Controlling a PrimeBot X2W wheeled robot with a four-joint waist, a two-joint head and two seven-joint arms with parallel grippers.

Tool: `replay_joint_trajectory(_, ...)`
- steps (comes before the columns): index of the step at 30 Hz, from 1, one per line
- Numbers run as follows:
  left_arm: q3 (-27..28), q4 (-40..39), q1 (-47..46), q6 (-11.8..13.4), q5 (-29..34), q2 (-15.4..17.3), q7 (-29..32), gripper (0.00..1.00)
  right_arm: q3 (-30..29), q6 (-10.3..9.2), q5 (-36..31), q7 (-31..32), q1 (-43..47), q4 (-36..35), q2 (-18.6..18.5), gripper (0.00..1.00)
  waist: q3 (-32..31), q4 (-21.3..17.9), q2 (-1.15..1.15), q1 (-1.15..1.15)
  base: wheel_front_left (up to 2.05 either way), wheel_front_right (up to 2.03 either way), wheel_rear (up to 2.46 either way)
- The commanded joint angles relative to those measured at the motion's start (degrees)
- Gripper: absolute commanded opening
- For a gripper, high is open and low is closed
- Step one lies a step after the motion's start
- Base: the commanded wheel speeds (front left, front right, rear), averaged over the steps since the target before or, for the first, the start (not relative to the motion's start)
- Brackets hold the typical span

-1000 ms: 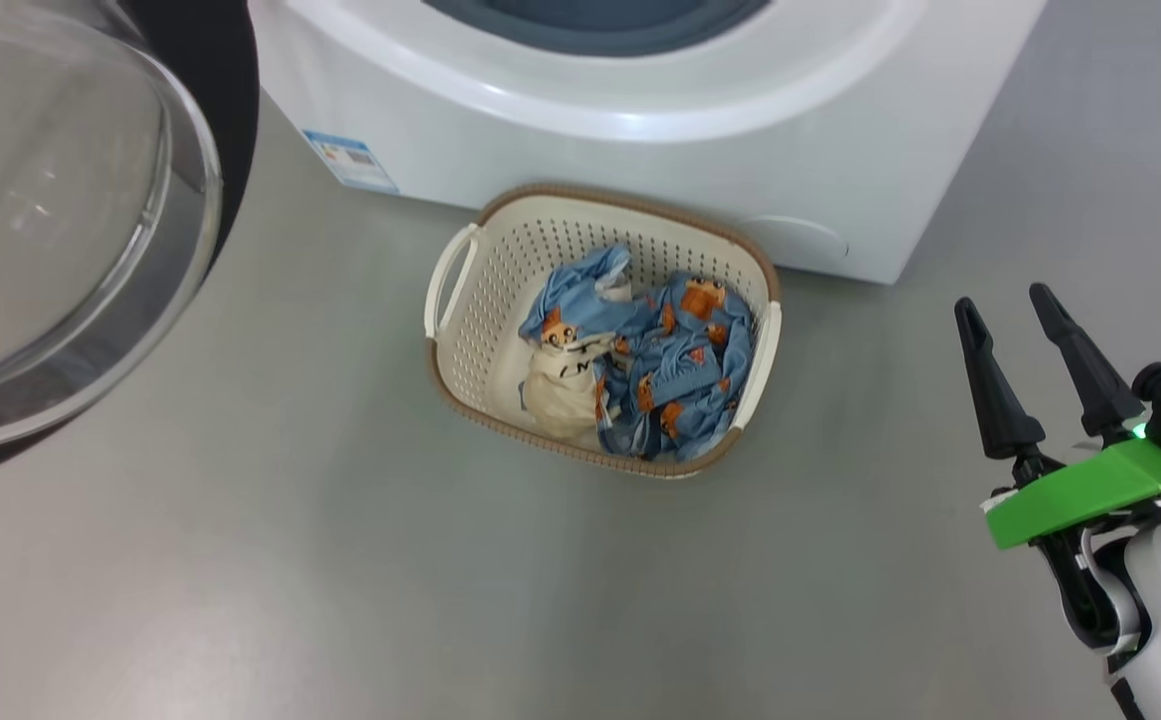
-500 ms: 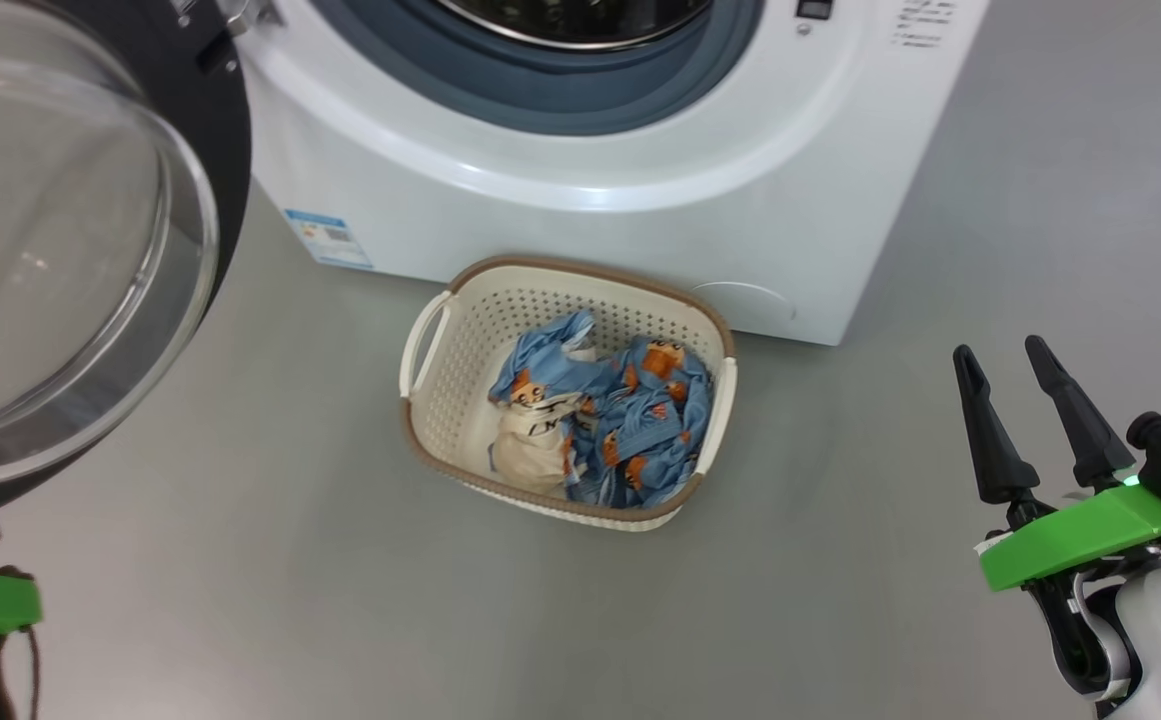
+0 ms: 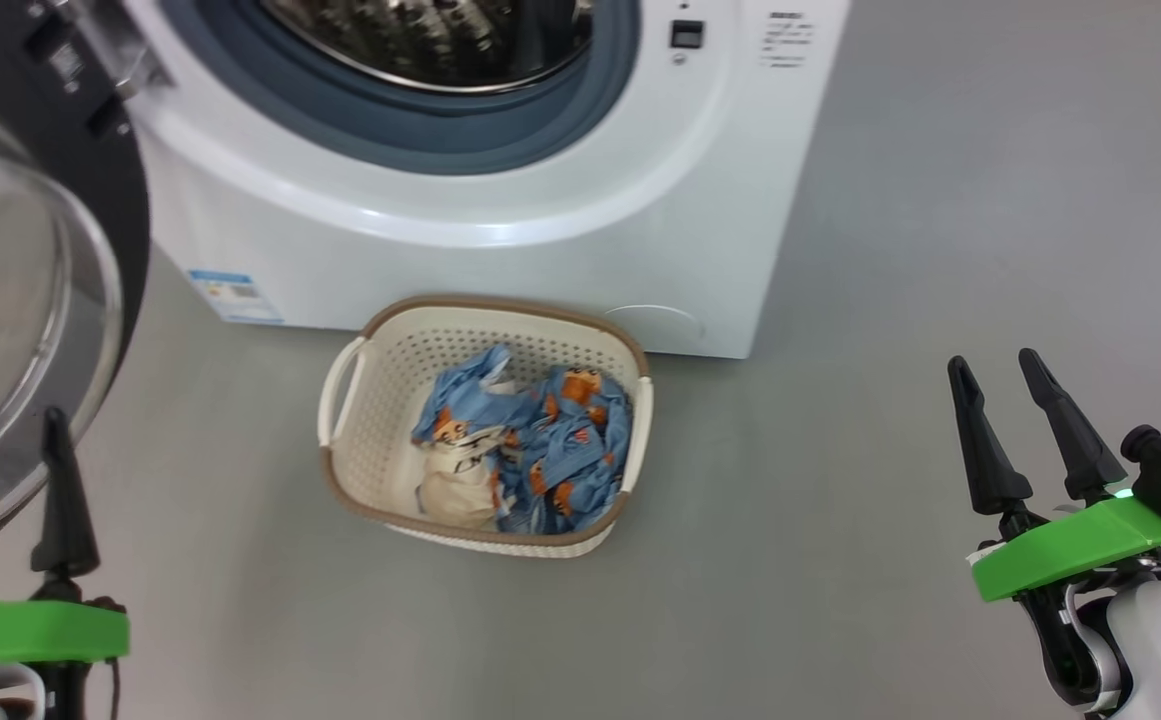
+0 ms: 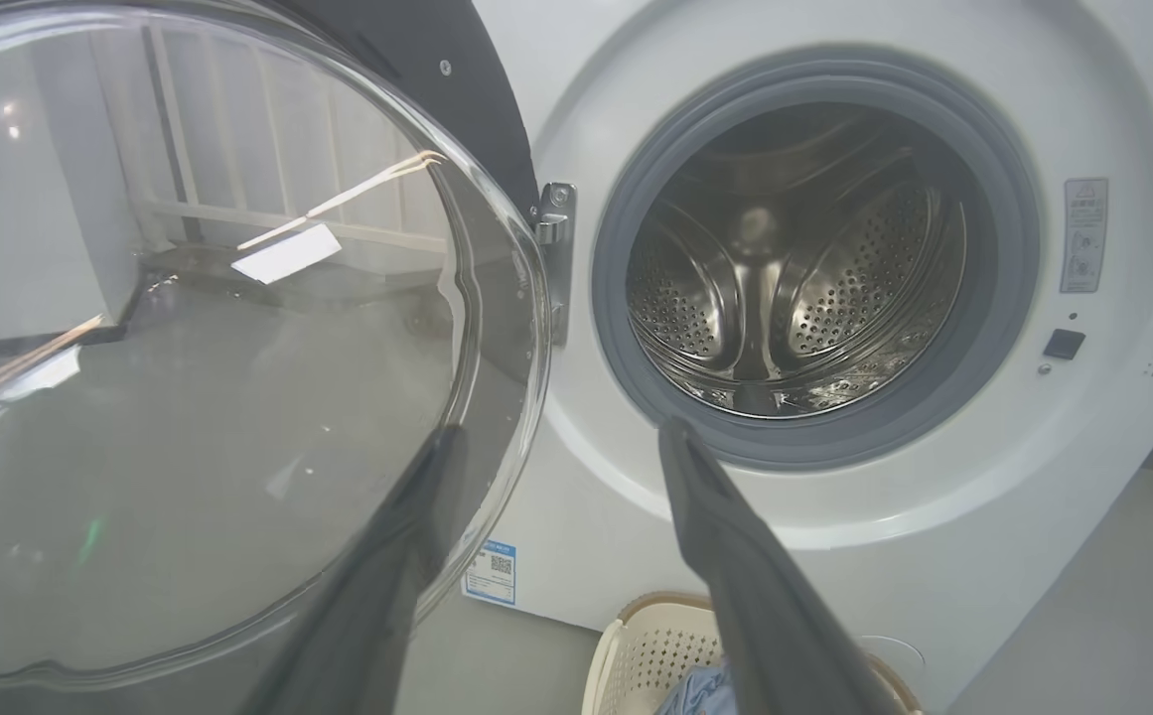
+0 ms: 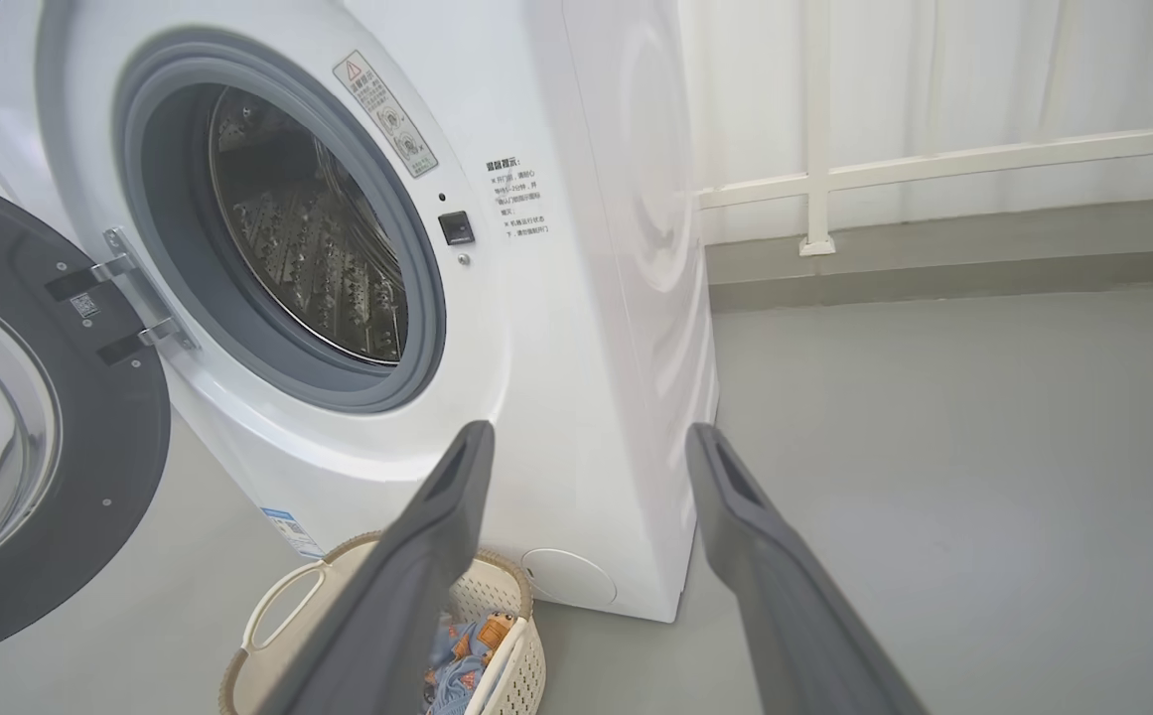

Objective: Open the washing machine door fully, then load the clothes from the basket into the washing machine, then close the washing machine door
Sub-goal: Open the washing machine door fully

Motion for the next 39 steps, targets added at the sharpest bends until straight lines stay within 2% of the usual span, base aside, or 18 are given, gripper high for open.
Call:
replay_joint_trajectory(1, 1.4, -1.8, 0.1, 0.0, -0.1, 2.2, -0.3, 1.00, 0.5, 0.32, 1.0, -0.7, 1.0, -1.5, -0.3, 1.00, -0.8, -2.0, 0.00, 0.00, 0.00, 0.00, 0.00)
replay_joint_trajectory(22, -2.3, -5.5, 5.1, 0.0, -1.7, 2.3, -0.3, 1.00, -1.3, 0.32, 1.4, -0.7, 3.9, -2.1, 1.2, 1.00, -3.1, -12.2, 0.00, 0.00, 0.00, 0.00, 0.00)
replay_joint_trajectory(39, -1.6, -8.4, 7.4, 0.0, -1.2, 1.1, -0.3, 1.00, -2.5, 0.32, 1.2, -0.7, 4.8, -2.4, 2.0, 1.00, -3.2, -15.0, 0.00, 0.00, 0.00, 0.00, 0.00)
